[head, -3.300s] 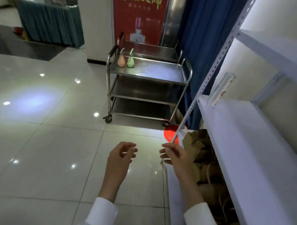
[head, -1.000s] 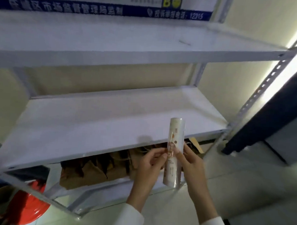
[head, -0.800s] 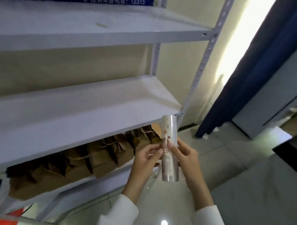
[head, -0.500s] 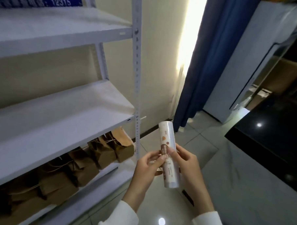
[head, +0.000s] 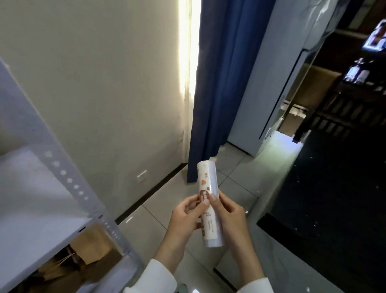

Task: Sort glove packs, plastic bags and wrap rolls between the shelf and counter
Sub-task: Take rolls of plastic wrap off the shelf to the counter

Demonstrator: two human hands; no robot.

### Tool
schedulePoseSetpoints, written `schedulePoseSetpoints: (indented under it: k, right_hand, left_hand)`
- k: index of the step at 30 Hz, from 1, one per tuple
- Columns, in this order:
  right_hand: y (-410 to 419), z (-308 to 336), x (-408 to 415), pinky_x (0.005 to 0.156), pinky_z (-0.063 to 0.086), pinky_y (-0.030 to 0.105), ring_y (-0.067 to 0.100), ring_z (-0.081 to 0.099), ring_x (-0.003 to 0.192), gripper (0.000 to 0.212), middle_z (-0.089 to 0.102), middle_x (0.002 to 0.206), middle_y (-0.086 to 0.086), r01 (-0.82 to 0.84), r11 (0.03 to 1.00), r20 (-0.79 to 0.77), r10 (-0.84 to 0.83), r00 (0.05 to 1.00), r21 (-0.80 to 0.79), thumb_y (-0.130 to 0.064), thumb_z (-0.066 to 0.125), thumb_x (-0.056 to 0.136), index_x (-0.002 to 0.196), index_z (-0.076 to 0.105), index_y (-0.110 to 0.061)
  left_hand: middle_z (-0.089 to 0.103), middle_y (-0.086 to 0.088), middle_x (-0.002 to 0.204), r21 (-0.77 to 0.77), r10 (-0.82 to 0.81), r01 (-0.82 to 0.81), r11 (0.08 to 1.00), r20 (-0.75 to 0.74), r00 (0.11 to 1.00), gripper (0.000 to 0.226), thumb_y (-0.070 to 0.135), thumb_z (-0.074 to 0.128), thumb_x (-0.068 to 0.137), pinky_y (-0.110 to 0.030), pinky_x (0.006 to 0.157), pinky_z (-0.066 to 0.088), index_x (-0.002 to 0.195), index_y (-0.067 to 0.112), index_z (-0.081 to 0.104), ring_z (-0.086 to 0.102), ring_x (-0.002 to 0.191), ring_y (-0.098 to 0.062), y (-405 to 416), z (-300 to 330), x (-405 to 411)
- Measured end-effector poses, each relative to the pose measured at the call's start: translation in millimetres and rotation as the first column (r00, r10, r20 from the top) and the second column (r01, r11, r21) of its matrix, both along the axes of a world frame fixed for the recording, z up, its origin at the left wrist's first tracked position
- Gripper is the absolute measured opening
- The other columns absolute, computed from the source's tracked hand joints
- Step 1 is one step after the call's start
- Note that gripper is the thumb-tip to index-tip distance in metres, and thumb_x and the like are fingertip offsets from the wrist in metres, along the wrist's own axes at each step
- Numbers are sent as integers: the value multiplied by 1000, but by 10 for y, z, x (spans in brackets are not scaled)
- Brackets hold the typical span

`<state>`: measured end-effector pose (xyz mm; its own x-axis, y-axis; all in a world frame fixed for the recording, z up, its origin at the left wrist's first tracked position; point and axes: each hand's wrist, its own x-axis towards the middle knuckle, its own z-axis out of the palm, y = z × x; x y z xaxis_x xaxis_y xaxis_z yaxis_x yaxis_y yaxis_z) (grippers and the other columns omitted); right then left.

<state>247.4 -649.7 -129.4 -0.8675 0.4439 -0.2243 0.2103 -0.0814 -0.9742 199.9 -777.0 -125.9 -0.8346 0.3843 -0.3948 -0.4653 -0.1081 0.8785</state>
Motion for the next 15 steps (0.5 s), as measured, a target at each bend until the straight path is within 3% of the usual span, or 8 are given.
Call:
schedulePoseSetpoints:
  k: [5, 10, 15]
  right_hand:
    - [504, 107, -929, 79, 67, 42, 12, 79, 89, 52, 80, 102, -13, 16, 1000, 3, -16, 1000, 16, -64, 67, 82, 127, 70, -37]
    - [906, 185, -1710, 71, 63, 24, 7, 78, 89, 27, 80, 101, -17, 26, 1000, -47, -25, 999, 15, -50, 71, 92, 118, 69, -44]
    - [1258, 142, -2281, 74, 64, 27, 6, 77, 88, 23, 78, 103, -11, 70, 997, -27, -69, 997, 32, -45, 71, 95, 116, 70, -35]
  left_hand:
    - [79, 0, 106, 1, -18, 18, 1000, -14, 1000, 39, 35, 77, 91, -28, 74, 62, 126, 21, 68, 77, 98, -17, 493, 128, -928]
    - [79, 0, 110, 6, -21, 21, 1000, -70, 997, 38, 36, 74, 92, -33, 79, 63, 127, 22, 67, 77, 102, -20, 875, 234, -1674]
    - [79, -1, 110, -8, -57, 56, 998, -86, 995, 35, 35, 73, 94, -32, 77, 63, 125, 21, 67, 77, 102, -20, 1238, 228, -2218]
